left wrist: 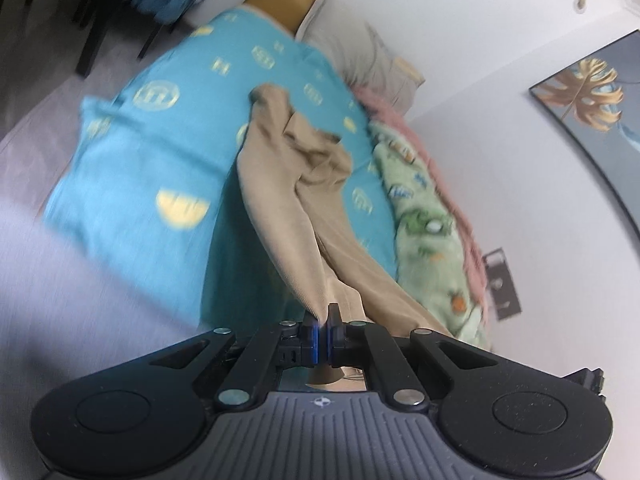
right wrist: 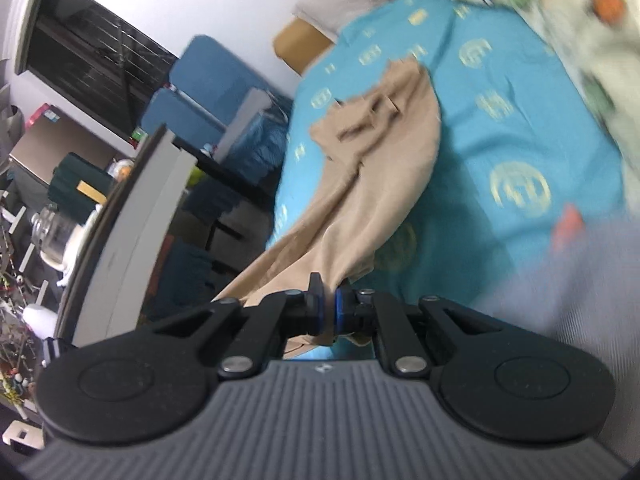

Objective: Fold clothes
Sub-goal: 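Lift the hem end with both grippers and fold it over toward the collar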

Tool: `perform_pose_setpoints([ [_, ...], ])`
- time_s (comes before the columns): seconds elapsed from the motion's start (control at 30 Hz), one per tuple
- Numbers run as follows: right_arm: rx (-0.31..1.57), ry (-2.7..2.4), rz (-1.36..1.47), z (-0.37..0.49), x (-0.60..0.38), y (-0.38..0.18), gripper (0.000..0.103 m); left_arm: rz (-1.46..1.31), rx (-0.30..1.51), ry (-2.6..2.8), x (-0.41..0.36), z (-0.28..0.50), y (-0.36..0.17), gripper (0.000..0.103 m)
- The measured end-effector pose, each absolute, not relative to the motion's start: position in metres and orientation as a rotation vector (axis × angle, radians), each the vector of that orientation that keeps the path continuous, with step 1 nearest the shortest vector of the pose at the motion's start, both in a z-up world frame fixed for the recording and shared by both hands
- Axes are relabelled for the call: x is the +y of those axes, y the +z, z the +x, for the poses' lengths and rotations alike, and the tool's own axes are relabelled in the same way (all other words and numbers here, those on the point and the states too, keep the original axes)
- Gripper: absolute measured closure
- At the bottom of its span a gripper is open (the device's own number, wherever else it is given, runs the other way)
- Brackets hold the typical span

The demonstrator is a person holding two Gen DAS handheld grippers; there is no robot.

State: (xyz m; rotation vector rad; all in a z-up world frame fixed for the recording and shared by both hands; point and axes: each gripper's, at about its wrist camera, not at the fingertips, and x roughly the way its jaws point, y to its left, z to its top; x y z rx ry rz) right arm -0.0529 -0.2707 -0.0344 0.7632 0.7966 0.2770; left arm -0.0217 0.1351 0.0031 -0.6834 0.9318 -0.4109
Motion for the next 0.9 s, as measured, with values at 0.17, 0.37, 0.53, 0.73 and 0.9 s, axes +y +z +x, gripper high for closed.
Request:
perform_pose_setpoints([
  [0.17,0.818,0.258,0.784,-0.044,-0.269,-0.042,0.094,-0.675,0.969,-0.399,0.136,-0.044,-0.01,0.099],
  [0.37,0.787,0.184,0.771,0.033,-0.27,-0.028,0.094,-0.592,0.905,-0.342,0.111,0.049,0.017,0.099],
  [0.53,0.769,0.124,0.739,0.106,-0.276,-0.032,0.094,-0.482,0.855,-0.282,0.079,0.13,0.029,0.099],
  [0.73,0.778,0.07,0.667,0.188,-0.282,-0.058,0.094,-0.319,0.818,-0.22,0.035,0.214,0.004,0.099],
  [0.9,0.811,0.052,0.563,0.248,-0.282,-0.099,0.094,-0.209,0.83,-0.169,0.013,0.27,-0.053,0.099],
])
